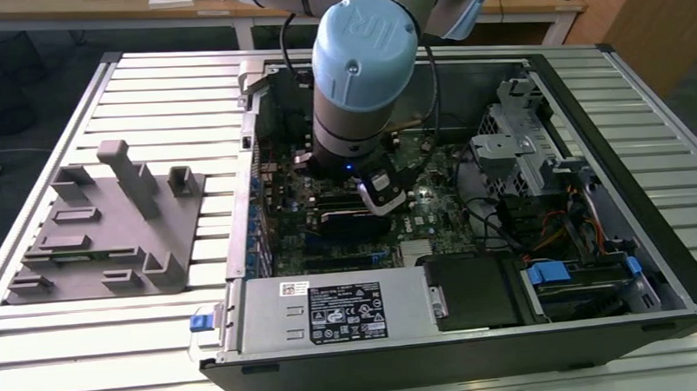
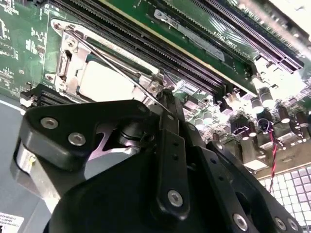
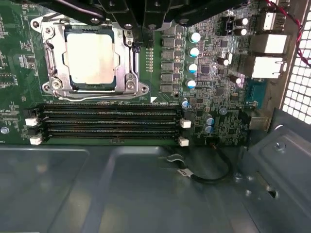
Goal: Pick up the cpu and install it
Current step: 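Install the second cpu locking lever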
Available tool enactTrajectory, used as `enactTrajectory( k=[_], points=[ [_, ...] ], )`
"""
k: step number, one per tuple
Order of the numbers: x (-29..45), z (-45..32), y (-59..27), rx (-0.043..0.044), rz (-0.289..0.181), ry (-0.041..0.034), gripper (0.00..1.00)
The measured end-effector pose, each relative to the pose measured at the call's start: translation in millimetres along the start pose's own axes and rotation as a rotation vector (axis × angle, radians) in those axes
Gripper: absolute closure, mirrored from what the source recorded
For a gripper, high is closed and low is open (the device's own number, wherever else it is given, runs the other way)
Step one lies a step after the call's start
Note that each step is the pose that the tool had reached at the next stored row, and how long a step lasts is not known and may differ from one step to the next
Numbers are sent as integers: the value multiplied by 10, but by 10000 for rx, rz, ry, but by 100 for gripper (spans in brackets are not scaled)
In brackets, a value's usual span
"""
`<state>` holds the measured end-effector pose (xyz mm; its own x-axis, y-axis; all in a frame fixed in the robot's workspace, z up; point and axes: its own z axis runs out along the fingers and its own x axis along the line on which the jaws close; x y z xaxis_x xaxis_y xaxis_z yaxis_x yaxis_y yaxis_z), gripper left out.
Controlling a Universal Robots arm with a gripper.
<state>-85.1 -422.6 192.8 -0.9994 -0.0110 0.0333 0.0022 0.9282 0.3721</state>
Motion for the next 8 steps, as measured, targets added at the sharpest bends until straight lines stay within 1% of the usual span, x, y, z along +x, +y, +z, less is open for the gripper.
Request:
enactTrajectory(
  k=[4, 8],
  points=[
    [1, -40, 15, 1, -1, 1, 89],
    [4, -125, 49, 2, -1, 1, 89]
  ],
)
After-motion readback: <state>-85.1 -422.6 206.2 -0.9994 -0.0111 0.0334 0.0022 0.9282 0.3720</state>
